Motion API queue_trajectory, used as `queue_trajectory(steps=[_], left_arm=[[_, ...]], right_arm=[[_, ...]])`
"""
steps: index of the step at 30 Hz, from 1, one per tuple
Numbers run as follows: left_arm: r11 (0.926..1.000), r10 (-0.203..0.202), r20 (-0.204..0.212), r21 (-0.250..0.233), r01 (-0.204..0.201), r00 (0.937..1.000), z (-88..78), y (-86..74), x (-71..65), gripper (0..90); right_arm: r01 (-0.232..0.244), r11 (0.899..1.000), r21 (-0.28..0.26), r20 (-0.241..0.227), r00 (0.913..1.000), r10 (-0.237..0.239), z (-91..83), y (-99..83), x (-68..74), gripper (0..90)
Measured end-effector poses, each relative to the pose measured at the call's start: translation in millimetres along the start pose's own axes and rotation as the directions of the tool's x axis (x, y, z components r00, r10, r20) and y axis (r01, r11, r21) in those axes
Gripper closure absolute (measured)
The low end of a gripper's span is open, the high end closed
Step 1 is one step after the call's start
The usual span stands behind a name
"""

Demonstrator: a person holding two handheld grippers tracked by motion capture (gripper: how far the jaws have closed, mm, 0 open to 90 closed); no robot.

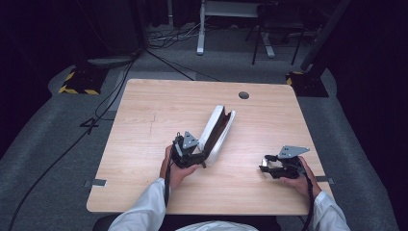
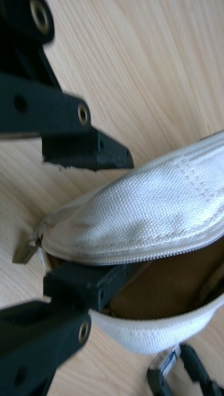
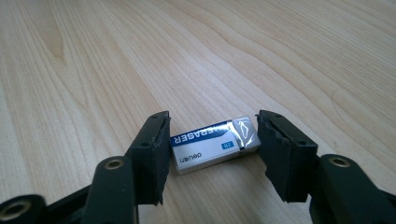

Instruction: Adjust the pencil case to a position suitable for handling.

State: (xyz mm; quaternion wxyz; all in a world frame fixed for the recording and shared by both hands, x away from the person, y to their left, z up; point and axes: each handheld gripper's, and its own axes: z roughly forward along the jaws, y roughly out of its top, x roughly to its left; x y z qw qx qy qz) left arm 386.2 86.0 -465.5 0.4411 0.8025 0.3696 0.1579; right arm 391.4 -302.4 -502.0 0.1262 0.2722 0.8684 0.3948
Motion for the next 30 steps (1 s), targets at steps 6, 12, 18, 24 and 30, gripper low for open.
queue_trajectory(steps=[6,12,18,24,30], left_arm=[[0.9981,0.061,0.005,-0.002,-0.061,0.9981,-17.4,-2.6,0.9,31.2],[0.9954,0.094,-0.027,0.022,-0.094,0.9952,-35.9,-13.7,-0.1,23.7],[0.9799,0.176,-0.041,0.102,-0.171,0.9835,-54.0,-38.5,0.2,20.5],[0.9735,0.169,-0.039,0.162,-0.161,0.9848,-70.4,-65.4,15.8,19.3],[0.9658,0.156,-0.024,0.214,-0.147,0.9875,-75.7,-83.4,29.4,16.8]], right_arm=[[-0.009,1.0,0.0,0.007,0.9999,0.009,-0.6,-0.7,1.3,45.3],[0.018,1.0,0.015,-0.024,0.9996,-0.018,-2.0,-2.0,2.4,33.5],[0.055,0.998,0.018,-0.064,0.9965,-0.054,-8.8,-6.2,5.8,40.6],[0.043,0.999,0.015,-0.052,0.9977,-0.042,-11.9,-9.1,13.4,41.8],[0.02,1.0,0.012,-0.02,0.9996,-0.02,-4.6,-4.0,14.6,37.4]])
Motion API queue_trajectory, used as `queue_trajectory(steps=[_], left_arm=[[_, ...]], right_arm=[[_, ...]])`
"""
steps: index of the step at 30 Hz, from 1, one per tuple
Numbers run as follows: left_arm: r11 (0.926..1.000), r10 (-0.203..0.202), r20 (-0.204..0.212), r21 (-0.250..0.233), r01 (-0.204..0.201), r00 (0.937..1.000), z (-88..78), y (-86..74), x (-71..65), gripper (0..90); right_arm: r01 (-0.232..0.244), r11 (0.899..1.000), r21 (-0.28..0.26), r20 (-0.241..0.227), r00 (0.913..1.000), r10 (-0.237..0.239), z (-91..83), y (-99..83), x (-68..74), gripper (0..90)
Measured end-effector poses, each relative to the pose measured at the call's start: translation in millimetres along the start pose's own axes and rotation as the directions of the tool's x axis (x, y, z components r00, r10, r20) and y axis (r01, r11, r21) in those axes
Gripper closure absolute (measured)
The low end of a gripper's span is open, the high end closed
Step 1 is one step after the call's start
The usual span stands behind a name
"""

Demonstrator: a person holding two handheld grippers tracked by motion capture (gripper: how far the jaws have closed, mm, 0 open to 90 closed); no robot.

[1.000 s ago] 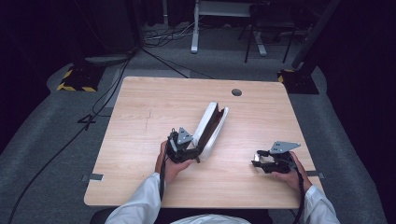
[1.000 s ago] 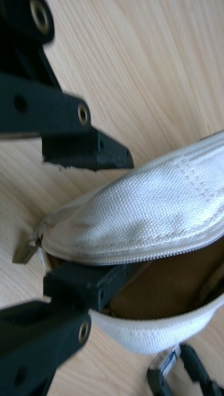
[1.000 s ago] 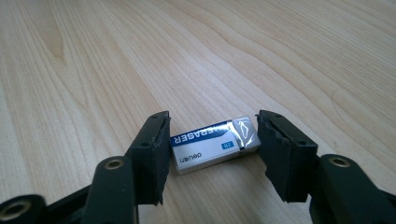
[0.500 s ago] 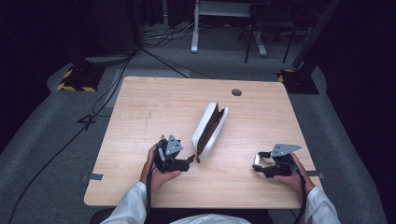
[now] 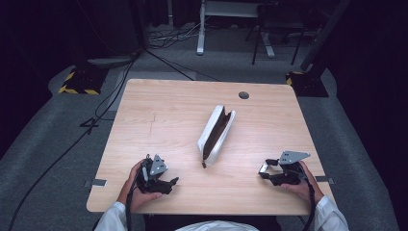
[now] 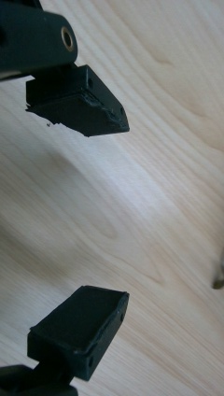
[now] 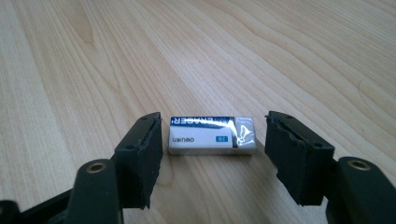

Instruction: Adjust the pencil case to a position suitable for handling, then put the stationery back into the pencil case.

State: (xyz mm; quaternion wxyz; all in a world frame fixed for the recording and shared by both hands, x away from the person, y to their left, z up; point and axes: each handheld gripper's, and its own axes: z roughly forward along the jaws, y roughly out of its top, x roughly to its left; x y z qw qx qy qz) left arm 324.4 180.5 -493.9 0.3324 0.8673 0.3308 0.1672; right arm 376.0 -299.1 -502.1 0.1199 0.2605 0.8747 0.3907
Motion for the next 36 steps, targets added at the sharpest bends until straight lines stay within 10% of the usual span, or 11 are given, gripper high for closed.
queue_trajectory(steps=[10,36], left_arm=[[0.9989,-0.046,0.082,0.002,0.046,0.9956,4.6,-11.5,10.1,14.9],[0.9993,-0.038,0.079,0.001,0.038,0.9961,5.0,-11.2,10.7,14.9]], right_arm=[[-0.013,1.0,-0.012,0.011,0.9999,0.013,3.5,3.2,1.7,48.1],[-0.061,0.991,-0.122,0.065,0.9955,0.069,-16.3,24.0,-11.7,48.9]])
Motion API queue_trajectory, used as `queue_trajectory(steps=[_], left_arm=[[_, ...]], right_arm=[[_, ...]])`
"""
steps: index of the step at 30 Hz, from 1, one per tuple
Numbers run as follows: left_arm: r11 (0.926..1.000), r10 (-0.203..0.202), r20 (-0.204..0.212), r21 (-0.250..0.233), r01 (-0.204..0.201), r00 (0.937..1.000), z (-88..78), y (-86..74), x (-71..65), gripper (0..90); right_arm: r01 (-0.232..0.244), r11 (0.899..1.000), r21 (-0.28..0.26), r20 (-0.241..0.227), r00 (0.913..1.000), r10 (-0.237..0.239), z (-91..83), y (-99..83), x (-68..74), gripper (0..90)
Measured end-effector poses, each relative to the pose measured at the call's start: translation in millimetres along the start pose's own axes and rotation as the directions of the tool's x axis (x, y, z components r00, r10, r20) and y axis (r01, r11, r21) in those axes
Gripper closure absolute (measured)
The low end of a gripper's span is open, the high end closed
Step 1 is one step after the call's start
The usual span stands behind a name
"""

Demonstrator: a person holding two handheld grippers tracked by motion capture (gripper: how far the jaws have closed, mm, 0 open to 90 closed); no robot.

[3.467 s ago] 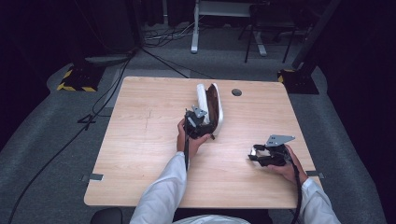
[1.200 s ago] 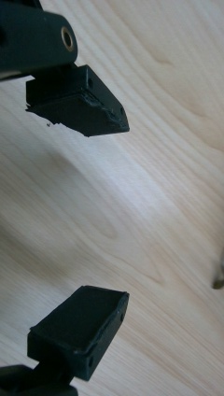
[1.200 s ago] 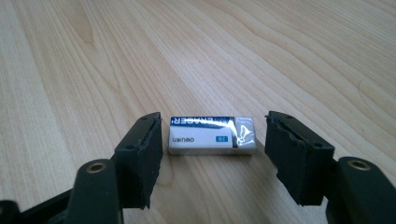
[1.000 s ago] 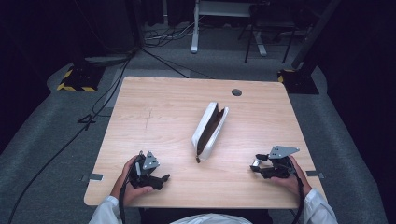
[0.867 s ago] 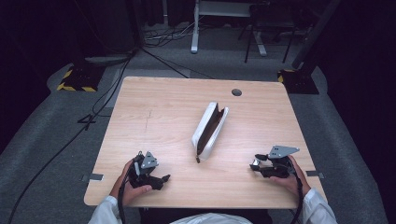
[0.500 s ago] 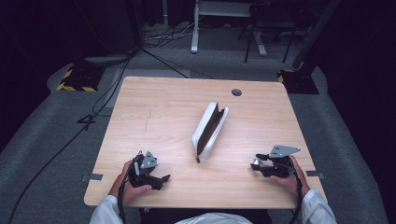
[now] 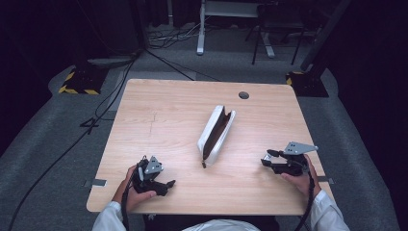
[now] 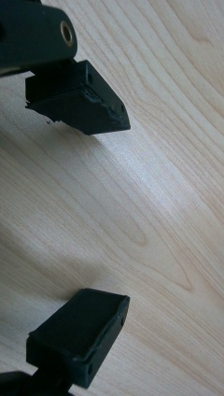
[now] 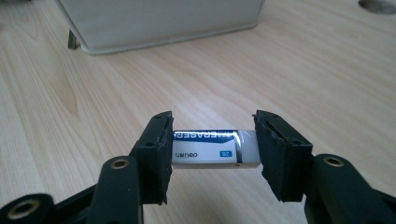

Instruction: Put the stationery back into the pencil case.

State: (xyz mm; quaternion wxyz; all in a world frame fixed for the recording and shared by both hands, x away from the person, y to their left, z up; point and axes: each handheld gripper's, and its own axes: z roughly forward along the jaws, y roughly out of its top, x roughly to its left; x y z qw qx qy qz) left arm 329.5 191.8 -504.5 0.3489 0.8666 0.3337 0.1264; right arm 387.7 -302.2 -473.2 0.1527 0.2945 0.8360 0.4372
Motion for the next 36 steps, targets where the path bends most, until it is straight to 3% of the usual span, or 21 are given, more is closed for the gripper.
queue_trajectory(steps=[10,12,22,36], left_arm=[[1.0,-0.005,0.001,0.0,0.005,1.0,0.3,0.1,0.0,14.7],[1.0,-0.004,-0.003,0.0,0.004,1.0,0.2,0.2,0.1,14.7],[1.0,-0.006,-0.007,0.0,0.006,1.0,0.3,0.3,0.3,14.7],[1.0,-0.005,-0.006,0.001,0.005,1.0,0.3,0.3,0.4,14.7]], right_arm=[[0.031,0.997,-0.068,0.017,0.9994,-0.03,-3.9,37.1,-0.9,48.9],[0.046,0.994,-0.1,0.014,0.9989,-0.044,-4.8,51.9,0.5,48.9],[0.097,0.988,-0.123,0.012,0.9952,-0.097,-1.6,87.0,8.1,48.9],[0.139,0.981,-0.139,-0.012,0.9898,-0.142,20.4,127.3,25.3,48.9]])
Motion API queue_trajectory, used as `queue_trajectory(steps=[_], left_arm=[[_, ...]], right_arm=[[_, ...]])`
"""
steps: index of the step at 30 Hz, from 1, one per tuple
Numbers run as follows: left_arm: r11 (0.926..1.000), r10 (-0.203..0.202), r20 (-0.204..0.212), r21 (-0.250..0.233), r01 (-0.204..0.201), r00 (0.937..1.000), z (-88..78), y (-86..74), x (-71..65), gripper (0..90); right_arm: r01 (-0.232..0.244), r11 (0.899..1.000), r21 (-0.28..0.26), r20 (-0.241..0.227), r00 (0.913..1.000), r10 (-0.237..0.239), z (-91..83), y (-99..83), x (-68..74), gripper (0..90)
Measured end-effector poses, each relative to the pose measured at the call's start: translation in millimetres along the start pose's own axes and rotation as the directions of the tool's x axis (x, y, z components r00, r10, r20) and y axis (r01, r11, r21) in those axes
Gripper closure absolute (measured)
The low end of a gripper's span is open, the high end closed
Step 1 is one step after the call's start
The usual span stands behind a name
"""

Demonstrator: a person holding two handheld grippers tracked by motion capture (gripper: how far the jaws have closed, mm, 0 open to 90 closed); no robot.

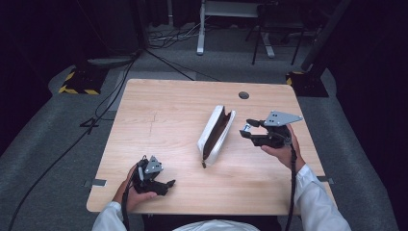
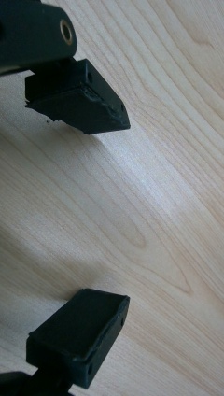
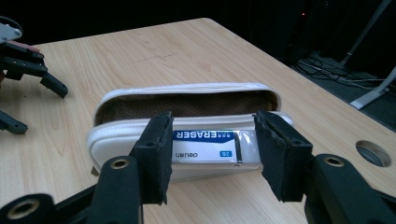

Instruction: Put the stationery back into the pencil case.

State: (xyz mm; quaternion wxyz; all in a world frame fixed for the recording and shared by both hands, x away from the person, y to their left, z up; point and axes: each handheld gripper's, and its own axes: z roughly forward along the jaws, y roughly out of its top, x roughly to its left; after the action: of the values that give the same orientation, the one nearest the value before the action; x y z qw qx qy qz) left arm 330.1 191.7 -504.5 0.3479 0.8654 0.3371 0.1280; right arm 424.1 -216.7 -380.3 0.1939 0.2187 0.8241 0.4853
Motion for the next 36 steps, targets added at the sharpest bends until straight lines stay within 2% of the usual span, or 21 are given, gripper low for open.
queue_trajectory(steps=[11,24,36], left_arm=[[1.0,0.0,0.001,0.0,0.0,1.0,0.0,0.0,0.0,14.6],[1.0,0.0,0.001,0.0,0.0,1.0,0.0,0.0,0.0,14.7],[1.0,0.0,0.001,0.0,0.0,1.0,0.0,0.0,0.0,14.7]], right_arm=[[0.014,1.0,0.007,-0.024,0.9996,-0.014,28.7,17.2,9.7,48.9],[0.018,0.998,0.053,-0.038,0.9992,-0.016,63.7,26.0,21.7,48.8],[0.007,0.996,0.085,-0.034,0.9994,-0.004,77.0,21.3,21.9,48.5]])
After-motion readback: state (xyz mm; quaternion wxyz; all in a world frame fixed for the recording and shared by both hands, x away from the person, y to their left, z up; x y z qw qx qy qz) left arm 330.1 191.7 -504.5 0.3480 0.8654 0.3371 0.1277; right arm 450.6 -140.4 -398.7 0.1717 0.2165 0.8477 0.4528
